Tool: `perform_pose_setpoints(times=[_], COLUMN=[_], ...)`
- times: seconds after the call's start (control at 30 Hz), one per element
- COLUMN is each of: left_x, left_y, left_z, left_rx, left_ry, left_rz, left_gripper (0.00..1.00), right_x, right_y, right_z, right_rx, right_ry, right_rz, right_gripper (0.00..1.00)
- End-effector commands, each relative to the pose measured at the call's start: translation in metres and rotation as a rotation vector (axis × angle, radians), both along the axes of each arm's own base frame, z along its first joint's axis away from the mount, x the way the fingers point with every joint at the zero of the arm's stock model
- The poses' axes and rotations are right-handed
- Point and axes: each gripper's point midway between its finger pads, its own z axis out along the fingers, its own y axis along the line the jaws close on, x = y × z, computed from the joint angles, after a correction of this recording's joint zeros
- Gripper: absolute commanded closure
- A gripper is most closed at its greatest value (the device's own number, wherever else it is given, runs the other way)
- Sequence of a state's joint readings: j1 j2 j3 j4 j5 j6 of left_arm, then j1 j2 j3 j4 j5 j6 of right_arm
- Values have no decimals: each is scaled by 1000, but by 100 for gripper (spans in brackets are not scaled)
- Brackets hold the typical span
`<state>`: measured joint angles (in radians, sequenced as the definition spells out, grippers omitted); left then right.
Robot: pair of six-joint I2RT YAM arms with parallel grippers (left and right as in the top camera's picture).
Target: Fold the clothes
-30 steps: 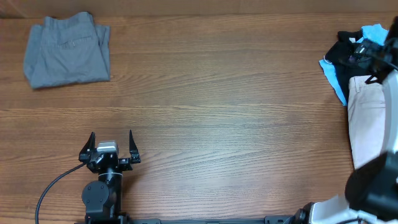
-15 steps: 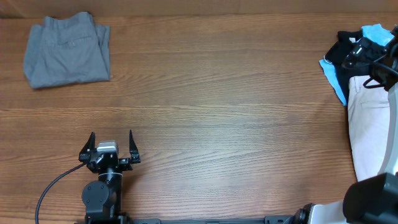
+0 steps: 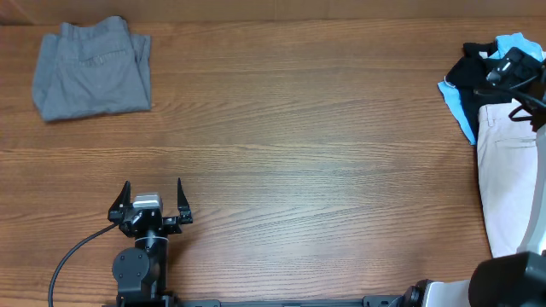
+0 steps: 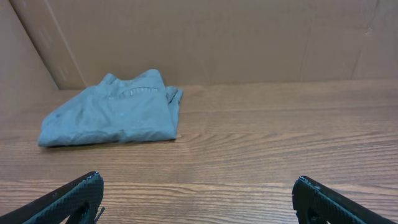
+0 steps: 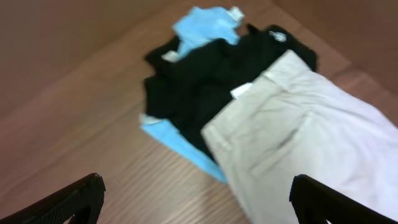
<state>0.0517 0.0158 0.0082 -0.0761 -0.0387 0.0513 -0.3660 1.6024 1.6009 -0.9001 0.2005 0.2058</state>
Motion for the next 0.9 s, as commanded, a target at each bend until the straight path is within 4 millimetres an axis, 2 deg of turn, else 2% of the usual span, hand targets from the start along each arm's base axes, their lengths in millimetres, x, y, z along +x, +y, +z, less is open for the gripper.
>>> perform_pose_setpoints(times=[0.0,0.2,0.3,0.87], left_x=[0,0,0,0], left_y=[0,0,0,0], left_z=[2,2,2,2], left_rx=[-12,-12,-12,-12], left_ry=[-12,-12,-12,-12], left_rz=[3,3,3,3], left_gripper=[0,0,0,0], right_x=[-1,10,14,18], right_y=[-14,-17,-19,-20], right_z=[-45,-104,-117,-119], right_rx=[-17,-9,-1,-2], right_ry=[129,280,301,290], right_rz=[-45,24,25,26], right_gripper=[0,0,0,0])
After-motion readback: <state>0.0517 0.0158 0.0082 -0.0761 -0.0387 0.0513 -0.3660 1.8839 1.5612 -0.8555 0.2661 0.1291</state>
